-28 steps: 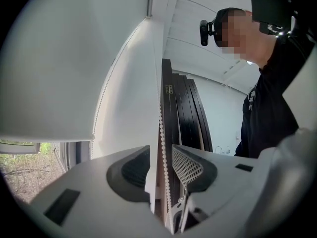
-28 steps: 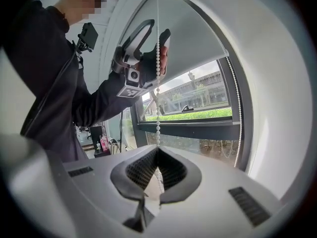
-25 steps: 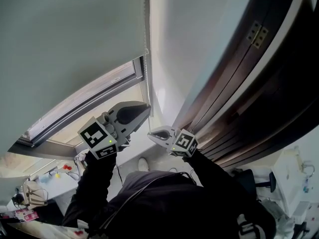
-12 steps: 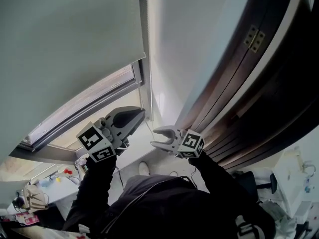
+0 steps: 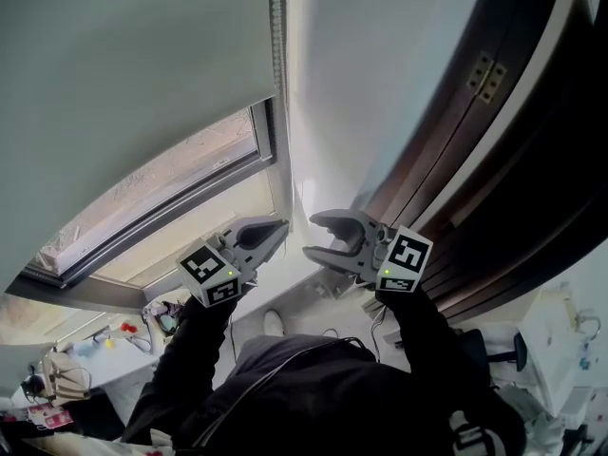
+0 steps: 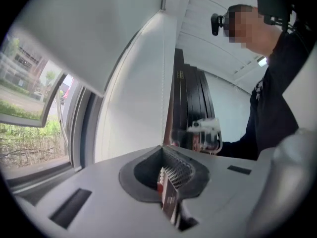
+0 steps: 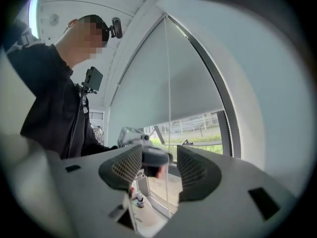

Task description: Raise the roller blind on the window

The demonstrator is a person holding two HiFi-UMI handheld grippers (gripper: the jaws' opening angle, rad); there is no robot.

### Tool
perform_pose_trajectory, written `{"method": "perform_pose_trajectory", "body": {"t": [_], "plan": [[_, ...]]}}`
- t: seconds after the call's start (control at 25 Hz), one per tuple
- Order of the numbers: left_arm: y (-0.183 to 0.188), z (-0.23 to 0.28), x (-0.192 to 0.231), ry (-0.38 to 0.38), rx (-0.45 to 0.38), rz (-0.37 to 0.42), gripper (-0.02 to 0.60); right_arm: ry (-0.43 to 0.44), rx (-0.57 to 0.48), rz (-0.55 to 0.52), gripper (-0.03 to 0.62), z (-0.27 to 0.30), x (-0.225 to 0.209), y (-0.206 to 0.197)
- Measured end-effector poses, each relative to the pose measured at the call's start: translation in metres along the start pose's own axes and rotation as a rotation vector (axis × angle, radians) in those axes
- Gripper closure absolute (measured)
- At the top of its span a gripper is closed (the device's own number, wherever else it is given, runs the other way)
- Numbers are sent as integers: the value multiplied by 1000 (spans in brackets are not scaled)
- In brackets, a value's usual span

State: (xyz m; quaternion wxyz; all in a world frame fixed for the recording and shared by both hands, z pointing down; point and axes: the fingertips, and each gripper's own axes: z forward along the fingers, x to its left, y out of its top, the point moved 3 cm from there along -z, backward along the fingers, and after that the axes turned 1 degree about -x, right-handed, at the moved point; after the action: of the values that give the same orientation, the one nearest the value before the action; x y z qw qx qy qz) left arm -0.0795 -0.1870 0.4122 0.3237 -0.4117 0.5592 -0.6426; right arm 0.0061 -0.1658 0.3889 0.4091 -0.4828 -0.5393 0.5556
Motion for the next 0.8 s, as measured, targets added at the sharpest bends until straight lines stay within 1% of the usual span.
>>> {"method": "perform_pose_trajectory", "body": {"t": [0.16,0.28,0.4,0.48,0.6,0.68,0.8], "plan": [[-83,9,2,11,131,-65,574,-14,-30,3,376,-1,0,24],[-157,10,-8,-24,217,-130,574,-23,-59,27,376,0,-1,39],[-207,9,-24,-46,273,-175,574,-33,-67,16,376,2,-4,51],[-230,9,-30,-48,300,-187,574,-24,-64,0,376,5,-5,59],[-260,4,-33,-43,352,-203,574,-5,-51,-15,398,10,0,66],[-269,0,-33,-37,365,-208,574,0,-40,-21,424,15,0,70],[-271,-3,-30,-24,353,-215,575,0,-34,-23,422,23,-4,73]]}}
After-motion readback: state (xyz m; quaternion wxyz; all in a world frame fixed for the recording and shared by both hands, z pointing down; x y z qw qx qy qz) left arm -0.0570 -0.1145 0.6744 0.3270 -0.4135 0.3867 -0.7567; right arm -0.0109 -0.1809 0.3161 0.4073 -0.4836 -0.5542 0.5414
